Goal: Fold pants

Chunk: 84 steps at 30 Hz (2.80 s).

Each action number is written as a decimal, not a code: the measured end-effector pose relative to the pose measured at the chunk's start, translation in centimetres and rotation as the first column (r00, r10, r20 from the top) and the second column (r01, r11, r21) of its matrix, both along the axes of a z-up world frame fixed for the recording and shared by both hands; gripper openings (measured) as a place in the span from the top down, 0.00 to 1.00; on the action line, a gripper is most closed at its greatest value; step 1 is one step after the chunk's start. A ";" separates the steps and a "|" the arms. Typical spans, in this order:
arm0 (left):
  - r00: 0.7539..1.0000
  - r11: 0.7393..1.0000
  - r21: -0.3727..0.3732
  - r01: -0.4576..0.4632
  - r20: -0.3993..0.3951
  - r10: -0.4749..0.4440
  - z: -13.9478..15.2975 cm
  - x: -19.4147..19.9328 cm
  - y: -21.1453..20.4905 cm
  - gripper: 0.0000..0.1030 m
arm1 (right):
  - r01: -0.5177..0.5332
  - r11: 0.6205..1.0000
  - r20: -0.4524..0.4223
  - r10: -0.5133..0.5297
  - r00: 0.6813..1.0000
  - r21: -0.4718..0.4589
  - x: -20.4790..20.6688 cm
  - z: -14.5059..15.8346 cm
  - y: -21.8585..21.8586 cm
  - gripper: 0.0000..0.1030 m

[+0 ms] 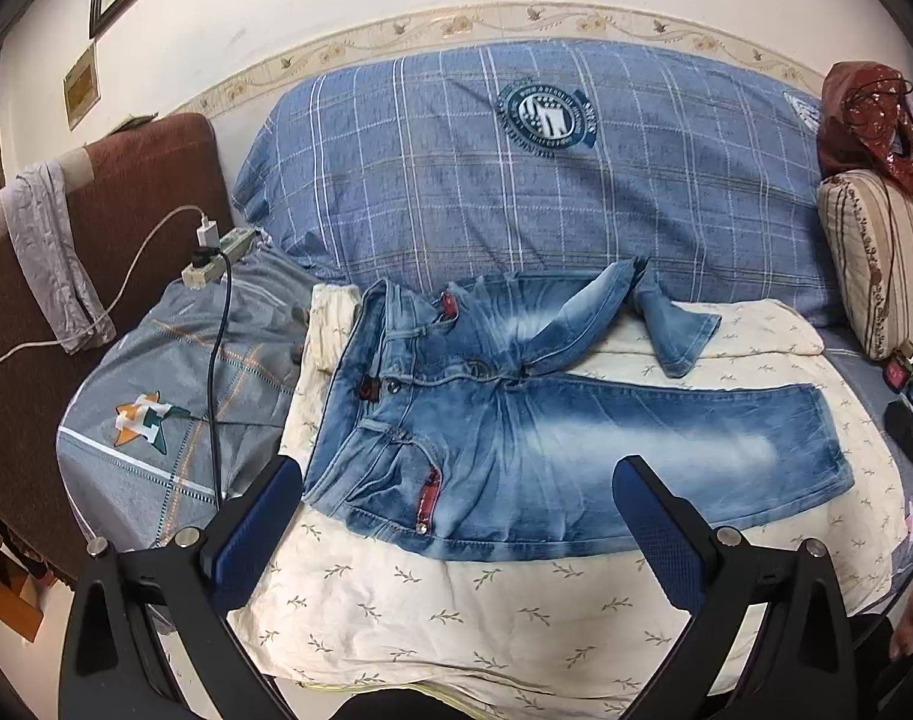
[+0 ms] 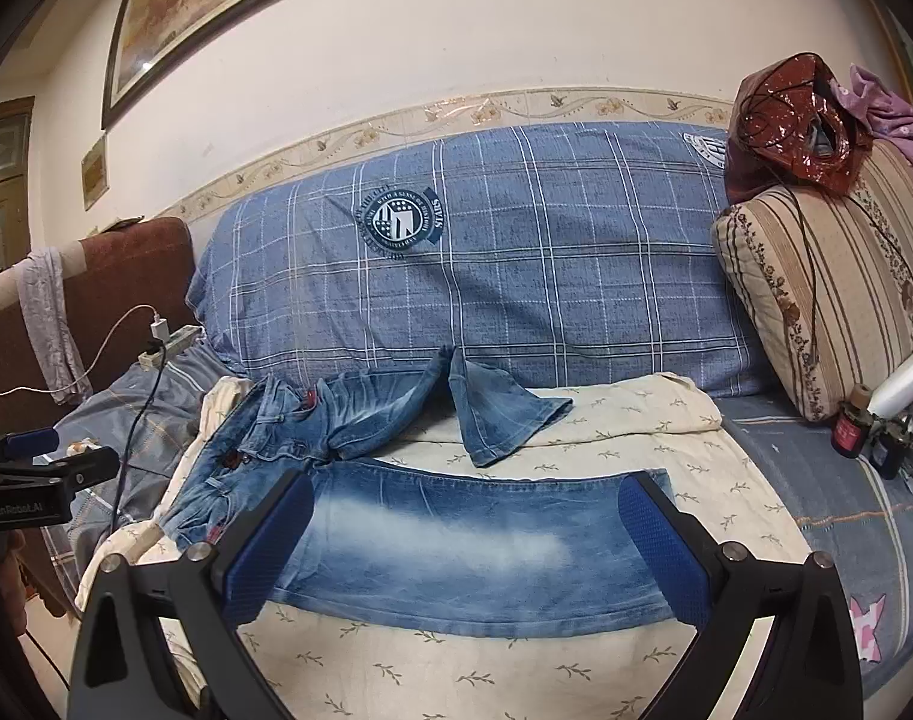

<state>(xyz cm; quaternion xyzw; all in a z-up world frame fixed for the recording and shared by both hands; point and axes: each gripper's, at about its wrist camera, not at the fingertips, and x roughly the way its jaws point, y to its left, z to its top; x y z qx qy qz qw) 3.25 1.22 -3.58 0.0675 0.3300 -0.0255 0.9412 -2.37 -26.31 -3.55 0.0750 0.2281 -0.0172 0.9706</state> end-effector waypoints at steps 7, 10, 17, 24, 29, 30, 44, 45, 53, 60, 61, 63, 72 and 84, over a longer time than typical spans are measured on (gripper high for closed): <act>0.972 0.985 -0.025 -0.169 -0.171 0.163 -5.3 5.1 6.4 0.00 | 0.094 0.995 -0.114 -0.090 0.989 0.026 1.7 -2.7 -3.9 0.00; 0.940 0.965 -0.045 -0.259 -0.240 0.241 -7.6 6.9 9.8 0.00 | 0.175 0.982 -0.206 -0.158 0.966 0.071 2.2 -4.8 -7.3 0.00; 0.865 0.920 -0.112 -0.375 -0.400 0.304 -12.5 9.8 14.9 0.00 | 0.287 0.925 -0.372 -0.182 0.910 0.250 2.8 -9.7 -14.2 0.00; 0.839 0.899 -0.218 -0.379 -0.492 0.235 -15.3 12.1 14.8 0.22 | 0.260 0.869 -0.399 -0.080 0.914 0.421 3.4 -12.6 -16.1 0.00; 0.839 0.889 -0.280 -0.361 -0.515 0.179 -16.6 14.1 13.9 0.42 | 0.268 0.791 -0.387 -0.044 0.921 0.550 3.4 -14.6 -17.8 0.07; 0.840 0.889 -0.291 -0.354 -0.516 0.165 -16.9 14.4 13.6 0.47 | 0.278 0.768 -0.388 -0.042 0.921 0.577 3.3 -15.1 -18.3 0.10; 0.856 0.851 -0.367 -0.377 -0.488 0.169 -17.0 14.9 14.2 0.48 | 0.266 0.642 -0.365 0.023 0.931 0.719 5.3 -17.3 -18.5 0.35; 0.854 0.858 -0.350 -0.376 -0.491 0.173 -17.0 14.8 14.2 0.53 | 0.271 0.661 -0.380 0.024 0.925 0.700 5.6 -17.3 -18.1 0.43; 0.889 0.874 -0.365 -0.320 -0.436 0.143 -16.7 12.8 15.1 0.77 | 0.306 0.764 -0.428 -0.044 0.903 0.567 6.5 -16.8 -16.5 0.75; 0.918 0.880 -0.390 -0.270 -0.380 0.114 -14.7 11.4 15.6 0.82 | 0.271 0.780 -0.401 -0.028 0.916 0.565 5.8 -15.8 -16.8 0.75; 0.921 0.882 -0.389 -0.264 -0.374 0.111 -14.3 11.0 15.7 0.83 | 0.268 0.778 -0.398 -0.026 0.917 0.568 5.6 -15.5 -16.9 0.75; 0.928 0.885 -0.390 -0.253 -0.358 0.107 -13.4 10.4 15.7 0.83 | 0.258 0.775 -0.390 -0.016 0.921 0.576 5.2 -14.8 -17.2 0.76; 0.939 0.908 -0.358 -0.215 -0.332 0.092 -10.9 7.0 15.0 0.83 | 0.227 0.766 -0.370 0.016 0.929 0.602 2.8 -12.3 -18.4 0.86; 0.940 0.917 -0.337 -0.213 -0.328 0.097 -10.0 7.1 14.4 0.83 | 0.259 0.601 -0.342 0.025 0.939 0.756 1.0 -15.8 -20.4 0.18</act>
